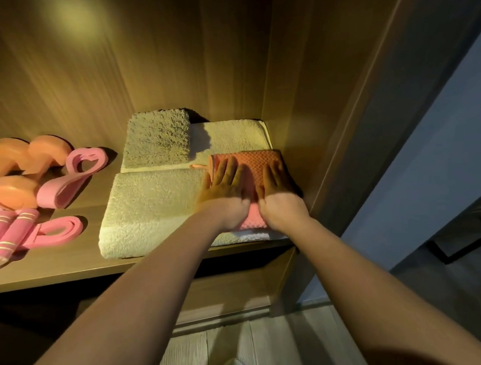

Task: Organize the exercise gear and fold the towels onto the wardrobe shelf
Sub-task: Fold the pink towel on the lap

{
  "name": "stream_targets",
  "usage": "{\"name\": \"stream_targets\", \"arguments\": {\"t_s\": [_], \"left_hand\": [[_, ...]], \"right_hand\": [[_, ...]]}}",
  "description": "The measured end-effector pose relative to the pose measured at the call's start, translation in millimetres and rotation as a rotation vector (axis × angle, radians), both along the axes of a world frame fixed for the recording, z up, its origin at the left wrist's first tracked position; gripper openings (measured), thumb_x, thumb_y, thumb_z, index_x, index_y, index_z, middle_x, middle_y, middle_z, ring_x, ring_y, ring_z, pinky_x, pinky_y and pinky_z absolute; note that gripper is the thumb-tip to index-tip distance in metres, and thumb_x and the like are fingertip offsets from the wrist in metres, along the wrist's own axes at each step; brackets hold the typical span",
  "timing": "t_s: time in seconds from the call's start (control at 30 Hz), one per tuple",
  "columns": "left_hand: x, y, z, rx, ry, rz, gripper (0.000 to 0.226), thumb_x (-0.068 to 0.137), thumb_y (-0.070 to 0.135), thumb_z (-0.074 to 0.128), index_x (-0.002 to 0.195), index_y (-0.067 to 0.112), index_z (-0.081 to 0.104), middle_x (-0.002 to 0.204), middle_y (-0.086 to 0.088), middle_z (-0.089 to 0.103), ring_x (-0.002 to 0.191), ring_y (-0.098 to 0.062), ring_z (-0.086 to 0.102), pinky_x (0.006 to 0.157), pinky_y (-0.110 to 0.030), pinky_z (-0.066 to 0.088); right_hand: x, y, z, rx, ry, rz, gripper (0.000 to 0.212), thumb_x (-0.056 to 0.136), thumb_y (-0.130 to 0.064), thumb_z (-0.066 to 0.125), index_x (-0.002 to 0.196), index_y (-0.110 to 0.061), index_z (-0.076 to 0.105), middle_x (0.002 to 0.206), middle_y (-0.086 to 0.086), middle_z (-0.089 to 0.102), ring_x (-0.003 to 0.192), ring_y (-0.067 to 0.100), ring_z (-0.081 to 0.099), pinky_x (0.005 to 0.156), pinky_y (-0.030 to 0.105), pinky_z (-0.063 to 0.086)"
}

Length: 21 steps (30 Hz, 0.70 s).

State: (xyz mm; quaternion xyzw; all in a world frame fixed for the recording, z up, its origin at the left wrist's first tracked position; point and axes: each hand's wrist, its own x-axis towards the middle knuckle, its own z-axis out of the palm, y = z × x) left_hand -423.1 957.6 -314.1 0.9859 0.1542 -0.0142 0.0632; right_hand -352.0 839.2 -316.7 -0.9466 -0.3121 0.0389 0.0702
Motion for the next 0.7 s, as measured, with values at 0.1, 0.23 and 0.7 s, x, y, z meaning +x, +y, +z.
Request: {"name": "stream_targets", "arguments": {"t_s": [0.1, 0.23, 0.7], "left_hand": [[1, 2, -8, 0.008, -0.002, 0.045, 0.069, 0.099, 0.05, 0.012, 0.153, 0.019, -0.016, 0.158, -0.007, -0.026, 0.145, -0.022, -0.025, 0.12, -0.046, -0.007], [6, 2, -5, 0.024, 0.078, 0.159, 0.078, 0.096, 0.057, 0.009, 0.152, 0.01, -0.015, 0.16, -0.01, -0.022, 0.146, -0.024, -0.023, 0.121, -0.047, -0.005], [-13, 32, 5, 0.0, -0.157, 0.108, 0.07, 0.099, 0.052, 0.019, 0.156, 0.014, 0.001, 0.163, -0.001, -0.009, 0.148, -0.017, -0.014, 0.119, -0.044, -0.008]], "right_hand": [[6, 4, -14, -0.057, -0.009, -0.013, 0.063, 0.104, -0.039, 0.013, 0.152, -0.003, -0.009, 0.162, 0.012, -0.012, 0.15, 0.023, -0.009, 0.119, 0.033, -0.007], [12, 10, -11, -0.131, 0.086, -0.042, 0.063, 0.103, -0.04, 0.009, 0.152, -0.009, -0.012, 0.161, 0.007, -0.017, 0.149, 0.021, -0.012, 0.12, 0.036, -0.004], [17, 21, 30, 0.069, 0.094, -0.078, 0.062, 0.1, -0.031, 0.034, 0.154, -0.013, 0.012, 0.16, 0.008, 0.018, 0.146, 0.028, 0.021, 0.118, 0.046, 0.022]]}}
